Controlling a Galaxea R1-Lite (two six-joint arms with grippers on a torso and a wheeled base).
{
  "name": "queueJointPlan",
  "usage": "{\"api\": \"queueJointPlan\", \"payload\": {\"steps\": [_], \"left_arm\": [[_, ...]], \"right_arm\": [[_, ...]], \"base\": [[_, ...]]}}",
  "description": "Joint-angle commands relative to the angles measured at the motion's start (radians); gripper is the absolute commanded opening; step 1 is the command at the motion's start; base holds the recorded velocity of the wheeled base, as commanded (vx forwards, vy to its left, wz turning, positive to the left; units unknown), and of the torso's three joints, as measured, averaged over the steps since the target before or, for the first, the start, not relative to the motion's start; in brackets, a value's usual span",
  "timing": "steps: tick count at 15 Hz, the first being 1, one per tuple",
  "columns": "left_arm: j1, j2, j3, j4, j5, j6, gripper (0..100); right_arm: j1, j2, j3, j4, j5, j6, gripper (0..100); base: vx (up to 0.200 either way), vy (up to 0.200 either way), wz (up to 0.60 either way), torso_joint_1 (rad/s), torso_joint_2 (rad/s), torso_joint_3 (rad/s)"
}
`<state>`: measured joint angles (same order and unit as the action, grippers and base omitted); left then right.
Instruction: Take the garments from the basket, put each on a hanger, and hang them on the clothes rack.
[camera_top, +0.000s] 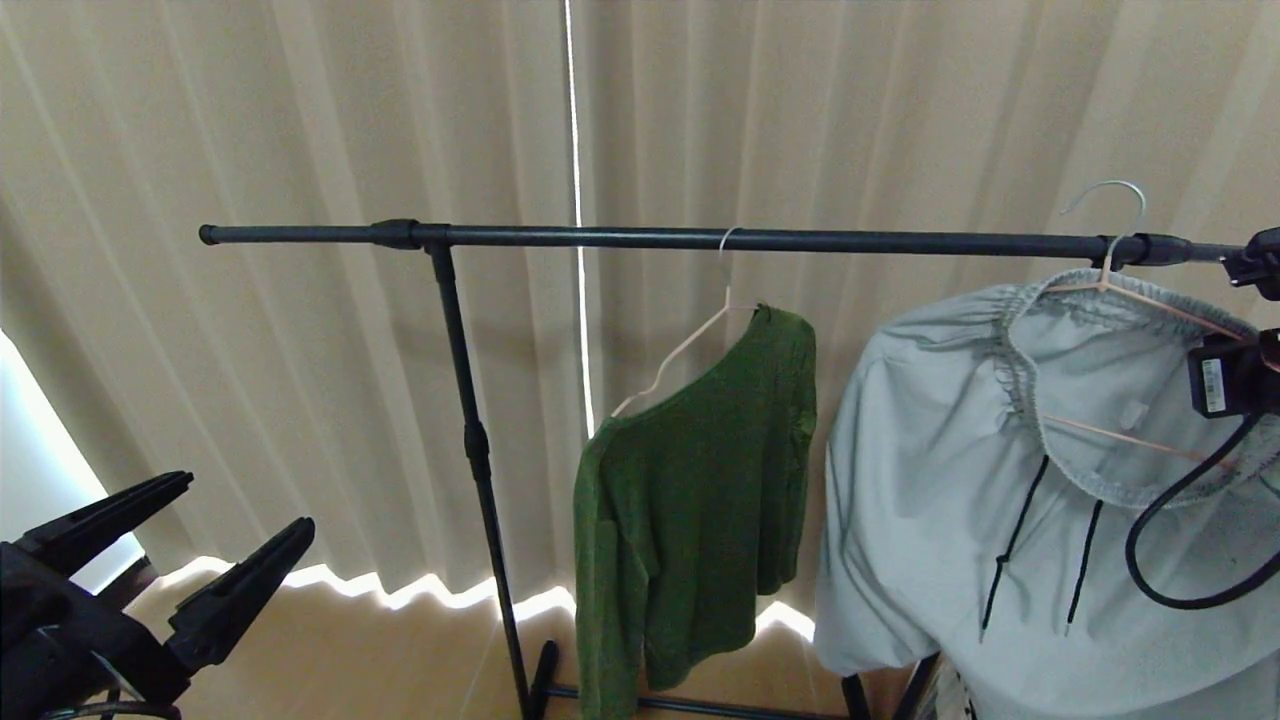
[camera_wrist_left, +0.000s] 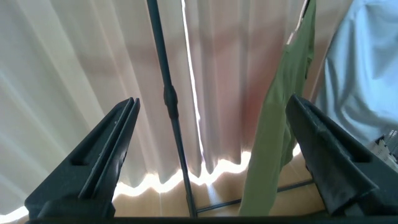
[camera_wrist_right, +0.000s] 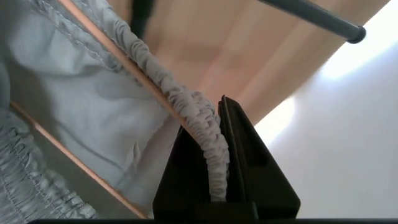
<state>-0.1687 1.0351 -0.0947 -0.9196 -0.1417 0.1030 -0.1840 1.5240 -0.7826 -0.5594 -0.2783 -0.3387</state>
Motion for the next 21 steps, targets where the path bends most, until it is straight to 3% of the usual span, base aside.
{"api": "queueJointPlan", "payload": {"steps": [1,8,17,21], "left_arm": [[0.0,-0.001,0.001,-0.001,0.001,0.0,100],[0.0,-0.003,0.001,-0.001,0.001,0.0,100],[0.0,-0.003,0.001,-0.001,-0.001,0.0,100],[0.0,-0.004,0.001,-0.001,-0.001,0.0,100]], "right_arm": [[0.023,0.085,-0.057,-0.001,-0.028,0.0,0],[0.117,0.143,-0.072,0.013,-0.131,-0.017,0],[0.206,0.16,-0.064,0.01,-0.133,-0.026,0],[0.204,0.171,-0.118,0.006,-0.133,-0.026,0]], "base": [[0.0,0.0,0.0,0.0,0.0,0.0],[0.0,0.0,0.0,0.0,0.0,0.0],[0.0,0.0,0.0,0.0,0.0,0.0],[0.0,0.0,0.0,0.0,0.0,0.0]]}}
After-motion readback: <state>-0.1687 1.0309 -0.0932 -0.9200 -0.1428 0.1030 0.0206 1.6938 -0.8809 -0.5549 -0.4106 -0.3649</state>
